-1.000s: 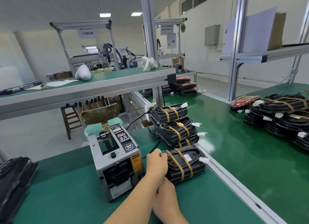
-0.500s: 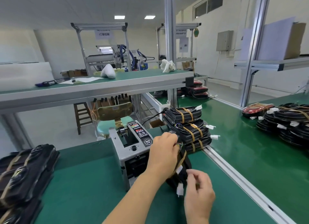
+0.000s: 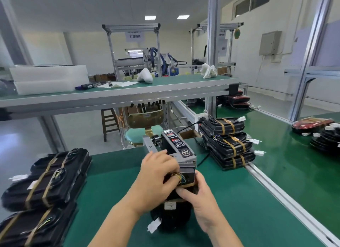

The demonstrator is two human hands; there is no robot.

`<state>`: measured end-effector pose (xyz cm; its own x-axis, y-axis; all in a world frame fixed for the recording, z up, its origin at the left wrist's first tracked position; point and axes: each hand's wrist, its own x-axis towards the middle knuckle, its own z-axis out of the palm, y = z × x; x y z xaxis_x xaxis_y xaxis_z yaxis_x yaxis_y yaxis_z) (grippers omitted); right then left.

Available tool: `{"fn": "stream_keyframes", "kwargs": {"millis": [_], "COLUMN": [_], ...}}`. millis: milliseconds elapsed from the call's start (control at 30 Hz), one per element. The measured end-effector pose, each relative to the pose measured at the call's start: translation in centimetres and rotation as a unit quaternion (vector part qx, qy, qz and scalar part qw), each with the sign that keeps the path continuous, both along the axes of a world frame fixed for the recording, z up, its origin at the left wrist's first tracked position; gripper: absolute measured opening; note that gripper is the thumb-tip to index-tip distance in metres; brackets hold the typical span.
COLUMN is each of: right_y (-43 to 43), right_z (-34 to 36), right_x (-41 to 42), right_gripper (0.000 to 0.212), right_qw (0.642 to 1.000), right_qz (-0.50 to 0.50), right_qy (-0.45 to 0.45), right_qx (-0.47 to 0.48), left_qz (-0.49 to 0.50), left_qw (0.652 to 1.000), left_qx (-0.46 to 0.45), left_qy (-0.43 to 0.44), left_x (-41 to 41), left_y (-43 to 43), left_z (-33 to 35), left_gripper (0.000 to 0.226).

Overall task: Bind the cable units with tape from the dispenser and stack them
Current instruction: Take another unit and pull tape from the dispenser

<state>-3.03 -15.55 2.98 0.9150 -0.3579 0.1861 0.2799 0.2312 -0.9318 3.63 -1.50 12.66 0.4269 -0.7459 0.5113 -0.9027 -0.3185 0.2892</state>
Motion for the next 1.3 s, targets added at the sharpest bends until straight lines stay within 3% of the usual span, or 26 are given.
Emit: {"fn": "stream_keyframes", "kwargs": {"millis": [67, 133, 200, 300, 433, 567, 767, 1000, 1300], "right_y": [0.9, 2.0, 2.9, 3.6, 4.1, 5.4, 5.6, 1.5, 1.7], "right_z": [-0.1, 0.0, 0.2, 0.2, 0.0, -0.1, -0.1, -0.3, 1.4], "right_x": [0.4, 0.9, 1.4, 1.9, 2.2, 2.4, 1.8, 1.7, 4.7], "right_gripper": [0.057, 0.061, 0.065, 0.065, 0.064, 0.065, 0.064, 0.006, 0.017], "right_qw": [1.0, 0.999, 0.998, 0.998, 0.998, 1.0, 1.0, 0.97, 0.948], "right_qz": [0.015, 0.034, 0.05, 0.057, 0.054, -0.025, -0.024, -0.17, -0.209], "right_qy": [-0.011, -0.018, -0.02, -0.018, -0.021, -0.015, 0.004, 0.118, 0.19], "right_qx": [0.02, 0.031, 0.036, 0.026, 0.018, 0.001, -0.005, 0.127, 0.147], "left_qz": [0.014, 0.045, 0.13, 0.202, 0.173, 0.135, 0.101, 0.12, 0.121], "left_qw": [0.991, 0.957, 0.93, 0.9, 0.866, 0.852, 0.844, 0.878, 0.862], "left_qx": [-0.029, -0.108, -0.208, -0.273, -0.262, -0.257, -0.298, -0.263, -0.281], "left_qy": [0.132, 0.264, 0.273, 0.271, 0.39, 0.436, 0.433, 0.382, 0.404], "left_x": [-0.1, -0.1, 0.1, 0.3, 0.4, 0.5, 0.2, 1.4, 1.5], "left_y": [1.1, 1.7, 1.8, 2.2, 3.6, 5.0, 5.6, 6.8, 7.4], "left_z": [-0.4, -1.0, -1.7, -2.4, -2.9, -3.1, -4.2, -3.5, -3.5], "left_gripper": [0.003, 0.019, 0.034, 0.023, 0.055, 0.071, 0.077, 0.083, 0.068]}}
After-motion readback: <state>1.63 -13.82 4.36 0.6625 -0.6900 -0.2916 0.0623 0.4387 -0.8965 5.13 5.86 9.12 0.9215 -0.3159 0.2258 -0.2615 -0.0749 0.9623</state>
